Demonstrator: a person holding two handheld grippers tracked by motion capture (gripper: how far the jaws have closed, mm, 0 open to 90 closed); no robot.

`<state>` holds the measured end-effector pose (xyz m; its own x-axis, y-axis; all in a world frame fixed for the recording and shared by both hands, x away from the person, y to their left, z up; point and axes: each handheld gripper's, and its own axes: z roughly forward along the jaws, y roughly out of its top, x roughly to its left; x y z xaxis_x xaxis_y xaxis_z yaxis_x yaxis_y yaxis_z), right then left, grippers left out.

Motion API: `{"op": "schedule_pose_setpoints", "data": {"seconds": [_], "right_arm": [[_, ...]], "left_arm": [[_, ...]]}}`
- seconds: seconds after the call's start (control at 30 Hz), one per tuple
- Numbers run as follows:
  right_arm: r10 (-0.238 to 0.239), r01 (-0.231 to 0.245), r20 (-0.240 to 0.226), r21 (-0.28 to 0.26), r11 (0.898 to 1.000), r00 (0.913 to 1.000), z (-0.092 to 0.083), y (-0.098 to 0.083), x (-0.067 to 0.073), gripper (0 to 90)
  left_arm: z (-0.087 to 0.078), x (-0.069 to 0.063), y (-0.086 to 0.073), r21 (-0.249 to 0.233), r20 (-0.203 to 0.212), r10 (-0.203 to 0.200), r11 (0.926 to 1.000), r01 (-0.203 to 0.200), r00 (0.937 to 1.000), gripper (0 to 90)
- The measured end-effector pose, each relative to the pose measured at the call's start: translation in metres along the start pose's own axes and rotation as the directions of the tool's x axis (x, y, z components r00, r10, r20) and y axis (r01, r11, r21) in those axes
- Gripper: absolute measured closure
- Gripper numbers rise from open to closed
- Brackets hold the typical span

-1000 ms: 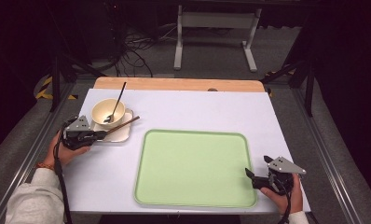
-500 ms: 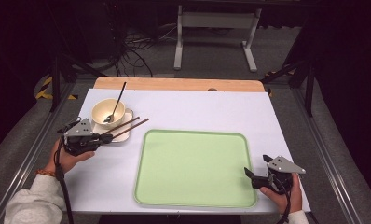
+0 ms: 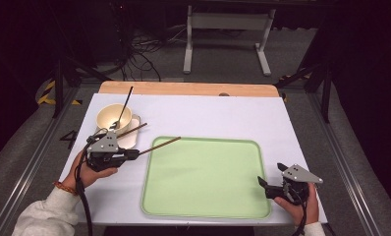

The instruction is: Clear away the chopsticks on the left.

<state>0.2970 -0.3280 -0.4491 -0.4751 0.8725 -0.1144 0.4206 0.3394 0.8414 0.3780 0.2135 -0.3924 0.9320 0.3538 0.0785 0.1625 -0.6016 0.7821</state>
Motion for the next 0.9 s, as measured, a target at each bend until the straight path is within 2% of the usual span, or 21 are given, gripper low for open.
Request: {"op": "schedule_pose_setpoints", "data": {"seconds": [0.07, 0.1, 0.17, 0.2, 0.4, 0.47, 0.67, 0.73, 0.77, 0.83, 0.87, 0.9], "right_arm": [[0.001, -0.001, 0.001, -0.004, 1.0, 1.0, -0.001, 0.0, 0.0, 14.6], [0.001, -0.001, 0.003, -0.004, 1.0, 1.0, -0.001, 0.0, 0.0, 14.5], [0.002, -0.002, 0.003, -0.005, 1.0, 1.0, -0.001, 0.0, 0.0, 14.5], [0.004, -0.004, 0.003, -0.004, 1.0, 1.0, -0.001, -0.001, 0.0, 14.5], [0.006, -0.006, 0.0, -0.004, 1.0, 1.0, -0.001, 0.0, 0.0, 14.5], [0.007, -0.007, -0.001, -0.003, 1.0, 1.0, -0.001, -0.001, 0.0, 14.5], [0.008, -0.008, 0.0, -0.006, 1.0, 1.0, -0.001, 0.0, 0.0, 14.5], [0.01, -0.01, 0.0, -0.004, 1.0, 1.0, -0.001, 0.0, -0.001, 14.6], [0.008, -0.008, 0.0, -0.004, 1.0, 1.0, -0.001, 0.0, 0.0, 14.5], [0.006, -0.006, -0.002, -0.003, 1.0, 1.0, -0.001, 0.0, 0.0, 14.5], [0.006, -0.006, -0.003, -0.004, 1.0, 1.0, -0.001, 0.0, 0.0, 14.6], [0.007, -0.007, -0.003, -0.005, 1.0, 1.0, -0.002, 0.0, 0.0, 14.6]], "left_arm": [[0.005, -0.005, 0.003, 0.004, 0.013, 0.008, 1.0, -0.008, 0.9999, 85.5], [0.007, -0.006, 0.004, 0.0, 0.028, -0.005, 1.0, 0.005, 0.9996, 85.5], [0.008, -0.007, 0.005, -0.001, 0.035, -0.004, 1.0, 0.004, 0.9994, 85.5], [0.013, -0.01, 0.007, 0.013, 0.039, -0.003, 0.9999, 0.003, 0.9992, 85.5], [0.031, -0.022, 0.016, 0.024, 0.088, -0.017, 0.9996, 0.015, 0.996, 85.4], [0.037, -0.027, 0.02, 0.037, 0.099, -0.006, 0.9993, 0.002, 0.9951, 85.5], [0.057, -0.043, 0.032, 0.053, 0.158, 0.014, 0.9983, -0.023, 0.9873, 85.4], [0.061, -0.046, 0.033, 0.055, 0.171, 0.008, 0.9983, -0.018, 0.9853, 85.4], [0.068, -0.05, 0.036, 0.059, 0.192, 0.016, 0.9979, -0.028, 0.9813, 85.4], [0.074, -0.053, 0.037, 0.072, 0.2, 0.021, 0.9968, -0.036, 0.9795, 85.4], [0.078, -0.055, 0.037, 0.075, 0.215, 0.013, 0.9967, -0.03, 0.9766, 85.4], [0.081, -0.057, 0.037, 0.081, 0.214, 0.009, 0.9963, -0.027, 0.9768, 85.4]]}}
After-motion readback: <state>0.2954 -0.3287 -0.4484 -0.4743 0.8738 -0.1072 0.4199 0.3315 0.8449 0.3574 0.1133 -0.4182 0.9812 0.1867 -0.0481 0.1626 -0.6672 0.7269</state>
